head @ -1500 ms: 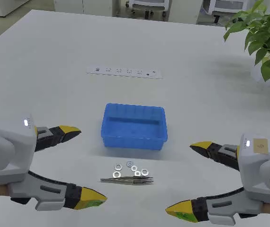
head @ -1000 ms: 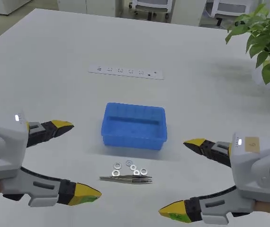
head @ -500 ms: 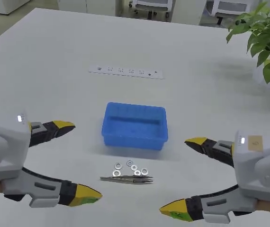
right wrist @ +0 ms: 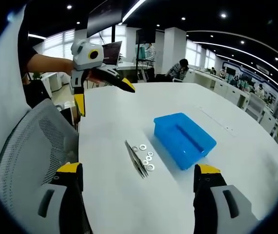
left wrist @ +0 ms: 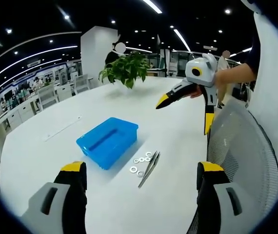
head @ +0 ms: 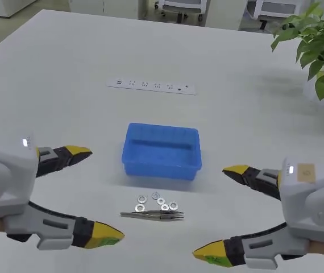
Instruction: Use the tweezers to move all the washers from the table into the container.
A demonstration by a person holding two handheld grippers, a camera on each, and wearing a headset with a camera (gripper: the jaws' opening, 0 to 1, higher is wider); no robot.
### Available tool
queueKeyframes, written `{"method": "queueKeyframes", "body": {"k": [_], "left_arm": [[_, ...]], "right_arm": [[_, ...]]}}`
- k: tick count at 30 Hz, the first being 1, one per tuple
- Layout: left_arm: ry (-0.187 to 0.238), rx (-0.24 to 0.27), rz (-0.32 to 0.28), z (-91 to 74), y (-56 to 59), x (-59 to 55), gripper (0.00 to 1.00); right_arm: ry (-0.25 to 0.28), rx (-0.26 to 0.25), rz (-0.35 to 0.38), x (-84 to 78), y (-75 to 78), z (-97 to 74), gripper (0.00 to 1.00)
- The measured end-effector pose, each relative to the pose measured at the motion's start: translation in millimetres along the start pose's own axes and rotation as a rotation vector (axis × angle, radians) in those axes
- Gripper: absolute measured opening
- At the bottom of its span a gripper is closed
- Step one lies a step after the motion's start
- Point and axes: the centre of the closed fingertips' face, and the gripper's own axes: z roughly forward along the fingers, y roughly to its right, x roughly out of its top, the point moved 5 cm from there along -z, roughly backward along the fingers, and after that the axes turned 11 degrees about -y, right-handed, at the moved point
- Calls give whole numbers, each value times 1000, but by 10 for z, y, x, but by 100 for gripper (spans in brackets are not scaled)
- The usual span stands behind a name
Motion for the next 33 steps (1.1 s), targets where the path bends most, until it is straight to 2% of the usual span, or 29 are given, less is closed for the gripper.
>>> {"method": "queueKeyframes", "body": {"k": [7,10,21,25,30,33], "left_arm": [[8,6,-14,-31,-23,-19,99],[25,7,-34,-41,-40,-14,99],[-7,-3,-27,14,-51,-100,99],[-8,-17,-60,59,-68,-131,98],[-9,-17,-65,119,-87,-157,97],[-32,-14,-42,175,-95,-212,92]], "right_arm": [[-3,-4,-2,-7,16,-22,96],[-3,-4,-2,-10,26,-25,96],[-23,2,-6,-50,82,-5,97],[-41,-5,-15,-75,116,31,97],[-51,6,-18,-82,140,74,92],[-62,16,-25,-88,146,122,89]]}}
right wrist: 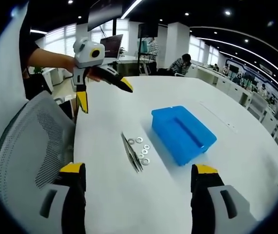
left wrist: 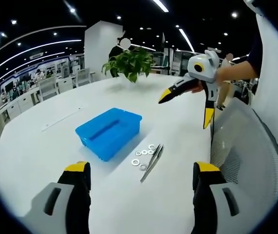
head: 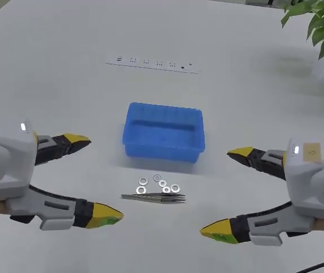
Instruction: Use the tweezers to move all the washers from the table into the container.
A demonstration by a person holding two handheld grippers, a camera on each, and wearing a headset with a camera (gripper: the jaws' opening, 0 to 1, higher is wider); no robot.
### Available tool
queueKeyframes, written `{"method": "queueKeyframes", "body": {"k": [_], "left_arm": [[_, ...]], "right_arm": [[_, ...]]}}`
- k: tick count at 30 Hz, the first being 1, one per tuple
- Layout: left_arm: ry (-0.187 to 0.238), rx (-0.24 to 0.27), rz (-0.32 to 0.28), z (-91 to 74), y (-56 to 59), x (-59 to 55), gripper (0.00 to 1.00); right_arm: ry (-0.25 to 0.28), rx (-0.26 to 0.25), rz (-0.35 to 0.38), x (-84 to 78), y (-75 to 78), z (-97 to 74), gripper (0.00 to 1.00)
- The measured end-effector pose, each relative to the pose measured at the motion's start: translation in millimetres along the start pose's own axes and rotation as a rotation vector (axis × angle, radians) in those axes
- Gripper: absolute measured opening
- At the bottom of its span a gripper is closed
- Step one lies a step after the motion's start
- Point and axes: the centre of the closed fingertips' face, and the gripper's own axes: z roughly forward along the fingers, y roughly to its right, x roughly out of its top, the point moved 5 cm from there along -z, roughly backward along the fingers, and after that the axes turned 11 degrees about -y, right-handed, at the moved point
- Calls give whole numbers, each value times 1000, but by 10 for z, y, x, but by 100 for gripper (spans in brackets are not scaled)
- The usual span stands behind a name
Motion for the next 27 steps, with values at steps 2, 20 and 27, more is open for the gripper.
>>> {"method": "queueKeyframes", "body": {"k": [2,20,27], "left_arm": [[-20,1,14,47,-9,-40,86],[-200,-44,119,512,-59,-280,59],[-247,-88,162,662,-16,-312,45]], "right_arm": [[-7,13,-7,-3,-9,43,87],[-173,91,-222,28,-116,665,56],[-202,129,-279,103,-112,869,34]]}}
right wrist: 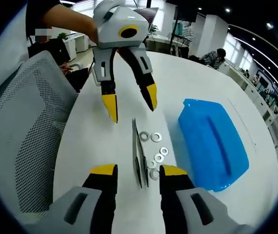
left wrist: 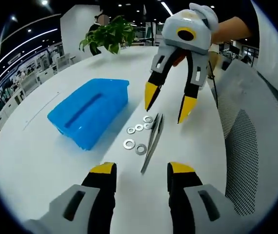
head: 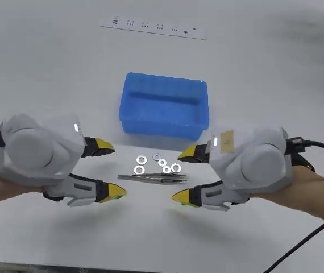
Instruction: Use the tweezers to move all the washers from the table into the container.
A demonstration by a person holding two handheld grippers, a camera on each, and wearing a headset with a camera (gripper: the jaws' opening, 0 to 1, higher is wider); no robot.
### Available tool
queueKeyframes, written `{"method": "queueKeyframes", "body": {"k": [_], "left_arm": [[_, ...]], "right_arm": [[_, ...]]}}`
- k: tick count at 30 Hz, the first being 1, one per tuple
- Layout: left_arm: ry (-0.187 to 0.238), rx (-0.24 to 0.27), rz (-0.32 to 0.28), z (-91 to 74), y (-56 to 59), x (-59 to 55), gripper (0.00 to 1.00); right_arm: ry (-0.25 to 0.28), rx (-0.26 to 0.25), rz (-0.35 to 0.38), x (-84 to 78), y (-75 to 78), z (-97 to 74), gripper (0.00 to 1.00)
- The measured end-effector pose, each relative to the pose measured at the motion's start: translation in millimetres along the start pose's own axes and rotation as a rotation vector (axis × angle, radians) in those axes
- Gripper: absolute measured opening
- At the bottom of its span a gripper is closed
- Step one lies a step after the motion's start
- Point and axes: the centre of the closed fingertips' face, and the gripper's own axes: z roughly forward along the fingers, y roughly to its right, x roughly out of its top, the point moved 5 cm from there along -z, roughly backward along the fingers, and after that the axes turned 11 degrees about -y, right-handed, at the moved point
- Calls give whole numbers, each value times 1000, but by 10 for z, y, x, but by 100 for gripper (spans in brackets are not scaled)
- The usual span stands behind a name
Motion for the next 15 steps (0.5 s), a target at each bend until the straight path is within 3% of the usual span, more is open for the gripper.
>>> {"method": "queueKeyframes", "body": {"k": [10,15], "left_arm": [[-72,-28,89,109,17,-43,35],[-67,-46,93,133,2,-5,30]], "right_arm": [[-66,41,-98,101,-11,190,18],[-86,48,-119,92,-8,210,13]]}}
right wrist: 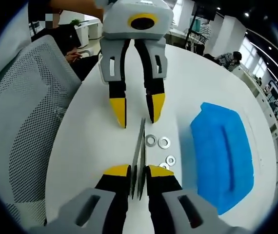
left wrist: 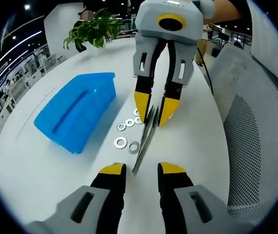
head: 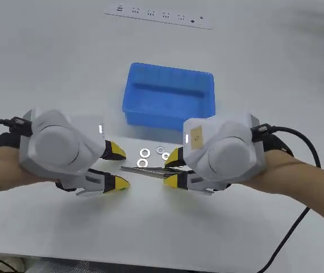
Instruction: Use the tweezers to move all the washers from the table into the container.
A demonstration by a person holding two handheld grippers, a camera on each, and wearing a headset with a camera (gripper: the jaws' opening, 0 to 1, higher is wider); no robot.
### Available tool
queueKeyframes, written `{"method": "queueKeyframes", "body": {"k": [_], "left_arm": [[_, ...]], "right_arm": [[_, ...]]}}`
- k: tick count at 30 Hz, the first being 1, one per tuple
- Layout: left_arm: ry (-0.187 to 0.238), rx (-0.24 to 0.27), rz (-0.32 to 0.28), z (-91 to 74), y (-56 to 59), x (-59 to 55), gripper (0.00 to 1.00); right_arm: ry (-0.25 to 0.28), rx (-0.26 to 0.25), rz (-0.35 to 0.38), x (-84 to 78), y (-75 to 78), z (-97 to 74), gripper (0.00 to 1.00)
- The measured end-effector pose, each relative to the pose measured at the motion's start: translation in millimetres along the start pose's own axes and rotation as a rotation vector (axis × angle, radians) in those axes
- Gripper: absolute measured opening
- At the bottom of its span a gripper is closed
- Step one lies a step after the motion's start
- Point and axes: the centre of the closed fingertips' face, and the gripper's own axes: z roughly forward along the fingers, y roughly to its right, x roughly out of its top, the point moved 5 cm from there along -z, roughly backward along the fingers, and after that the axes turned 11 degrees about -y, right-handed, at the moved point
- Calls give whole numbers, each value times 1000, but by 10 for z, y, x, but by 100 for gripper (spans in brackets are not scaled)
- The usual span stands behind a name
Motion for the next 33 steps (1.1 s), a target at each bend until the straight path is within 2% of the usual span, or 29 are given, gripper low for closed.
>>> {"method": "queueKeyframes", "body": {"k": [4,7,9,11,14,16,20,22,27,29,33], "left_arm": [[-5,11,39,15,-30,33,28],[-19,-15,81,29,-2,61,22],[-40,-43,130,40,36,81,16],[-52,-47,170,46,59,96,12],[-54,-61,163,49,75,91,7],[-55,-56,180,56,74,95,6],[-81,-46,190,73,83,116,5],[-99,-40,228,66,94,112,5],[-86,-25,244,-72,143,203,5],[-68,-18,249,-183,176,282,5],[14,-1,267,-359,243,511,5]], "right_arm": [[-11,-4,-13,14,-3,17,11],[-16,-3,-15,22,-5,25,10],[-20,-8,-10,26,-3,22,10],[-21,-9,-5,25,-5,21,10],[-19,-6,-1,21,-12,18,10],[-21,-4,-3,26,-31,19,10],[-22,-7,-3,21,-50,19,10],[-14,-7,9,21,-69,18,10],[11,-30,24,-1,-117,-21,10],[34,-40,30,-10,-124,-67,10],[70,-82,13,-43,-161,-182,10]]}}
